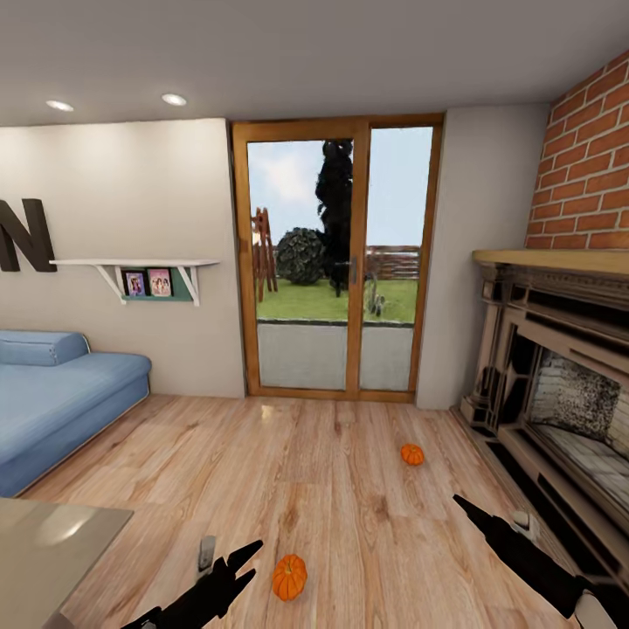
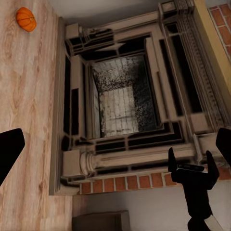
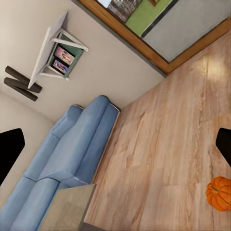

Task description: Place each of the two pumpkins and all three candles from the living room inside a cabinet in the living room (use any cabinet), then make sure every cabinet is closed, and position the cauldron so it is next to a table in the living room.

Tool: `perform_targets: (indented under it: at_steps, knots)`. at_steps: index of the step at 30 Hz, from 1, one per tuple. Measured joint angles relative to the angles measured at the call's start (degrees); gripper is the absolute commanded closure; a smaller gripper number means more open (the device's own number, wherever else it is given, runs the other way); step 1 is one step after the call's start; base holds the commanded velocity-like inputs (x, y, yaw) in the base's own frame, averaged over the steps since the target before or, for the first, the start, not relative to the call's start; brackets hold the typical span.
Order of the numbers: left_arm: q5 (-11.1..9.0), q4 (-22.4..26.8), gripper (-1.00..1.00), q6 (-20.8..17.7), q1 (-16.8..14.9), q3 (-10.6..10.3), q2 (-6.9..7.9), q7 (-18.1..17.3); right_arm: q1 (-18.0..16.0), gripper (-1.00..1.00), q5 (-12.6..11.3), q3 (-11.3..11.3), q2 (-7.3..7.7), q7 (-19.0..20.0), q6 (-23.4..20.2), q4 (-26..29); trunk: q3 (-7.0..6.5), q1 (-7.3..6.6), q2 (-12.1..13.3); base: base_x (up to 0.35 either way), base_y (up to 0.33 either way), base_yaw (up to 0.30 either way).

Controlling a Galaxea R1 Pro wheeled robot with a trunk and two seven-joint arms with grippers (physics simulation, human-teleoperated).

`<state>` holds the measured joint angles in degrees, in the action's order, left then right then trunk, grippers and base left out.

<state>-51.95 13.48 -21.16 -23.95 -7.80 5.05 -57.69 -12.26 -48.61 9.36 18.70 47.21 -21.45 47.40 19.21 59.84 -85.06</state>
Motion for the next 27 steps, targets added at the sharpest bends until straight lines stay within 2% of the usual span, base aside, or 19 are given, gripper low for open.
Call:
perform_targets:
  at_steps: [8,16,27]
  knots:
    - [0.0,0.0,-1.0,0.0,0.0,0.0,0.0,-0.4,0.0,-1.0,0.0,0.1,0.01,0.0,0.0,0.0,1.44,1.76,-3.2,0.0,0.0,0.0]
    - [0.0,0.0,-1.0,0.1,0.0,0.0,-0.01,-0.8,-0.1,-1.0,0.4,0.2,0.04,-1.8,-7.2,0.0,2.87,3.52,-6.4,0.0,0.0,0.0]
    - [0.0,0.0,-1.0,0.4,0.0,-0.1,-0.02,-0.9,-0.1,-1.0,0.3,0.2,1.27,-2.6,-8.8,0.0,4.85,5.93,-10.8,0.0,0.0,0.0]
